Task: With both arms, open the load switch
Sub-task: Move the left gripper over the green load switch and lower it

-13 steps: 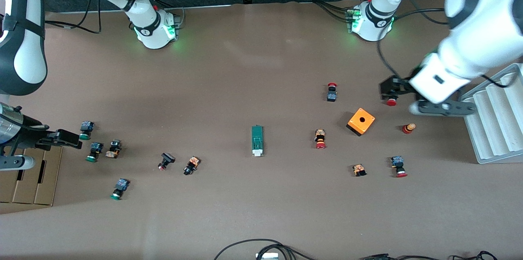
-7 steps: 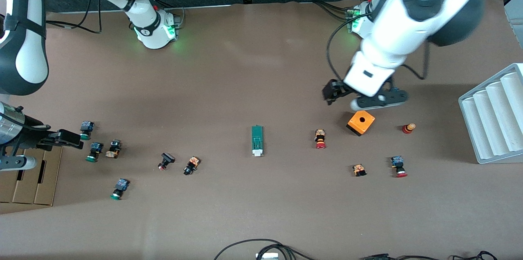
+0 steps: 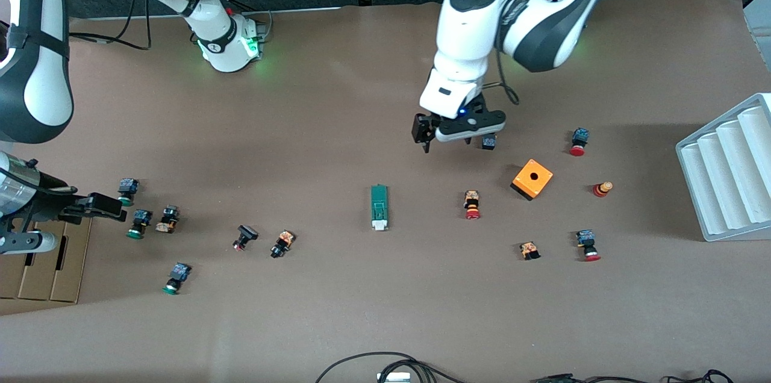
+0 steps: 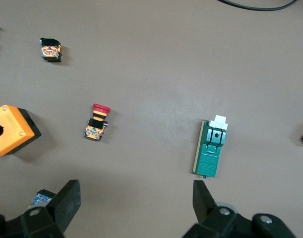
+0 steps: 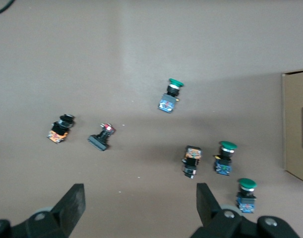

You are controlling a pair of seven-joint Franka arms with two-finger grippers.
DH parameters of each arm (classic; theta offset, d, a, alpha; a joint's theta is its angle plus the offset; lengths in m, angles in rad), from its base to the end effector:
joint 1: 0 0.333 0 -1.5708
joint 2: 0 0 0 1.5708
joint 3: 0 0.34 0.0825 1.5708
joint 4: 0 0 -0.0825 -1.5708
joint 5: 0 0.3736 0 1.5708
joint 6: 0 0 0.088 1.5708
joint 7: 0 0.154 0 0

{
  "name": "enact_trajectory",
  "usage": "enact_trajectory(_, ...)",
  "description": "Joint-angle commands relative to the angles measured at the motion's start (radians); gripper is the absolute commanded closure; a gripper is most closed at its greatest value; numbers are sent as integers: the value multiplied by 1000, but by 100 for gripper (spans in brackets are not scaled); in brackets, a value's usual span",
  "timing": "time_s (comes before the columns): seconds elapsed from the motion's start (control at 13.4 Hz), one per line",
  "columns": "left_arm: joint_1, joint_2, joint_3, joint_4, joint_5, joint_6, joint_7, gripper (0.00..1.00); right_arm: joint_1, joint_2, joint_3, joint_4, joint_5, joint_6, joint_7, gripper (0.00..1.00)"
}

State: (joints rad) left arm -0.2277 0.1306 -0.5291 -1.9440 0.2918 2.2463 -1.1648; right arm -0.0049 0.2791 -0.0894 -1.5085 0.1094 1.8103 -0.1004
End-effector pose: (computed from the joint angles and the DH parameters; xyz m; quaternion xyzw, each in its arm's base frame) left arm 0.4591 -0.3961 0.4263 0.9832 0.1270 0.1281 0.0275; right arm 0.6460 -0.0409 0.4864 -0.9991 0.0074 -0.0159 0.0396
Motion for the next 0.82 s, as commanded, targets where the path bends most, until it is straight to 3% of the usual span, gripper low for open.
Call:
enact_trajectory(0.0, -28, 62, -19, -9, 113, 94, -142, 0, -4, 23, -4, 13, 73, 24, 2, 0)
enact_trajectory(0.15, -65, 142, -19, -6, 263, 179, -290, 0, -4, 46, -4, 13, 75, 49, 1, 0)
enact_trajectory(0.37, -137, 231, -17, 0, 547, 184, -507, 0, 3, 64, -1, 11, 81, 49, 1, 0)
enact_trajectory(0.74, -246, 338, -16, 33, 801, 177, -637, 0, 3, 95, -1, 13, 135, 63, 1, 0)
